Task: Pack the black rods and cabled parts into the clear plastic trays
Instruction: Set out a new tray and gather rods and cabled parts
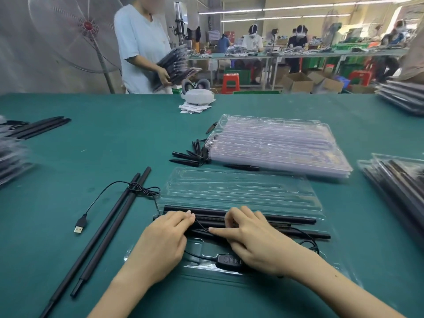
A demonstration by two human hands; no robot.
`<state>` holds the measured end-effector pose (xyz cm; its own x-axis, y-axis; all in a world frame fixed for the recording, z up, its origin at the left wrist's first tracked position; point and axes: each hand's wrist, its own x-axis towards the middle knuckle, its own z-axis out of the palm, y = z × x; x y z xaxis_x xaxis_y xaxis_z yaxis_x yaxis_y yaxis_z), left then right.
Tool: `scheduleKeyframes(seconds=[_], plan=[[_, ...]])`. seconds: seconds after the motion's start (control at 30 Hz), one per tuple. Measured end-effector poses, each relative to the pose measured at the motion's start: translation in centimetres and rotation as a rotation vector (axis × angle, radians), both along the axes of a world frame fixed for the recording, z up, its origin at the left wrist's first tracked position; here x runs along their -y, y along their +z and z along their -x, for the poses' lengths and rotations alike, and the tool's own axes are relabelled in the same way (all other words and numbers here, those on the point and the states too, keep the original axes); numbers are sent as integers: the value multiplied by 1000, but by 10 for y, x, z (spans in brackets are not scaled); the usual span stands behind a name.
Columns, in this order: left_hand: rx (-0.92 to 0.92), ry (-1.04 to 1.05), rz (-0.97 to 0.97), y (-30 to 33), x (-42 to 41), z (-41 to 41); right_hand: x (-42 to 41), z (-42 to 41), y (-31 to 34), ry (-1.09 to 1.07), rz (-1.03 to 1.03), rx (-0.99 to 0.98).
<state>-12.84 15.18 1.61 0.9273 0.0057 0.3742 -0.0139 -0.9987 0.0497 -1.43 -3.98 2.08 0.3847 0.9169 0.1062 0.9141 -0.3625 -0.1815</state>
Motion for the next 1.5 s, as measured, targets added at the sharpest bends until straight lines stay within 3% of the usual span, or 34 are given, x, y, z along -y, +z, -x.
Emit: scheduleKeyframes(seconds=[0.1,0.33,0.47,0.53,0.73,1.1,1.33,1.5], plan=[[-82,11,193,1,-6,5,7,-2,-1,14,-11,-112],[-177,-15,95,0,-7,9,74,-25,18,-41,-137,231],[-150,-9,14,14,11,1,99,-35,18,-158,-265,29],[-145,-64,69,18,28,-7,105,-37,14,-192,-266,-101],[-223,-213,177,10,65,-50,108,-33,5,-228,-401,-244],[-419,-219,207,-10,71,-79,127,-36,1,-243,-246,-337],[-267,-266,207,0,100,-74,131,-28,-7,-252,-186,-144],[-336,-348,251,-2,122,-71,128,-23,-9,-240,-150,-43]])
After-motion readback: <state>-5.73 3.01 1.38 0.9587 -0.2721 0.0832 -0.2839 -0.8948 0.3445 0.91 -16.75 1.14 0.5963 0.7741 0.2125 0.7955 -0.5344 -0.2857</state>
